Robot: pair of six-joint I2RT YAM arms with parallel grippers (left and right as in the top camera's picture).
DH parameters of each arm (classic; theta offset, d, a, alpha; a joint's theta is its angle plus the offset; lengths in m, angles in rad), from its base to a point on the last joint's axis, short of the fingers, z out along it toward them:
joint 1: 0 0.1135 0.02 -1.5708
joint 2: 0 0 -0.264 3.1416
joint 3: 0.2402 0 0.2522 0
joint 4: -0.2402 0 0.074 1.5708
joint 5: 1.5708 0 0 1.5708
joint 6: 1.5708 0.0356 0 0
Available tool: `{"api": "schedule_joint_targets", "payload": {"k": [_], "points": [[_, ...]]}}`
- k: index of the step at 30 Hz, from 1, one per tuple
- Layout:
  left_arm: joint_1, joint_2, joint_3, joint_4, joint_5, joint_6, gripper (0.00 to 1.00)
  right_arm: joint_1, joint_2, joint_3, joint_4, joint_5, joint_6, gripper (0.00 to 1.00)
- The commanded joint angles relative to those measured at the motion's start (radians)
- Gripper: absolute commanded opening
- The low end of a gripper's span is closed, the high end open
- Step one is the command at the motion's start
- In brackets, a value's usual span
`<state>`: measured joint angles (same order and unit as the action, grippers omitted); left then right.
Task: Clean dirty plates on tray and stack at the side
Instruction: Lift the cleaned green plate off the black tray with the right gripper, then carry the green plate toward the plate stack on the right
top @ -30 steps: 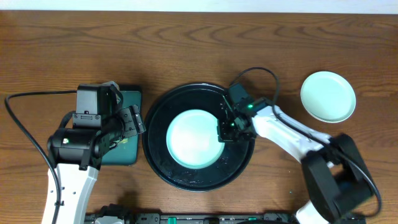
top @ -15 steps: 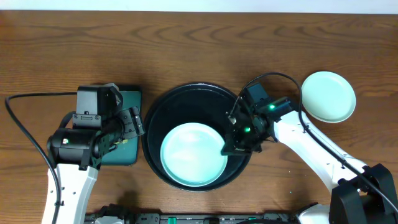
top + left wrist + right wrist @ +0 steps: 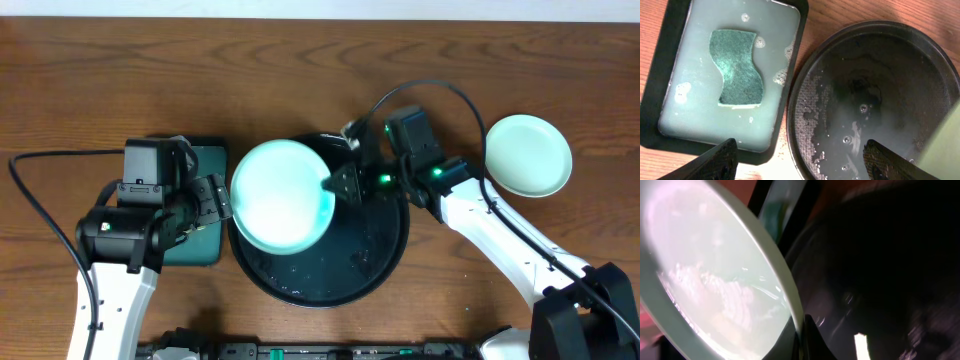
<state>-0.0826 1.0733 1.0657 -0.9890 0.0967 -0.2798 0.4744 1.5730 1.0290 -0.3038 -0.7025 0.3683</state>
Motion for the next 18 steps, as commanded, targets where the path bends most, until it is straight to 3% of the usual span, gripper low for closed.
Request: {"api": "schedule_joint_targets", "payload": {"k": [1, 6, 14, 18], "points": [[-0.004, 0.025, -0.002, -0.004, -0.054, 0.009, 0.8, -0.005, -0.01, 0.001, 0.045, 0.126, -0.027, 0.01], [-0.003, 0.096, -0.002, 0.01, -0.109, -0.003, 0.8, -0.019, -0.015, 0.002, 0.006, 0.232, -0.059, 0.02], [0.057, 0.245, -0.001, 0.013, -0.347, -0.211, 0.81, -0.04, -0.089, 0.002, -0.188, 0.42, -0.143, 0.02], [0.149, 0.238, -0.001, -0.023, -0.36, -0.283, 0.81, -0.047, -0.138, 0.003, -0.285, 0.531, -0.14, 0.01]]}}
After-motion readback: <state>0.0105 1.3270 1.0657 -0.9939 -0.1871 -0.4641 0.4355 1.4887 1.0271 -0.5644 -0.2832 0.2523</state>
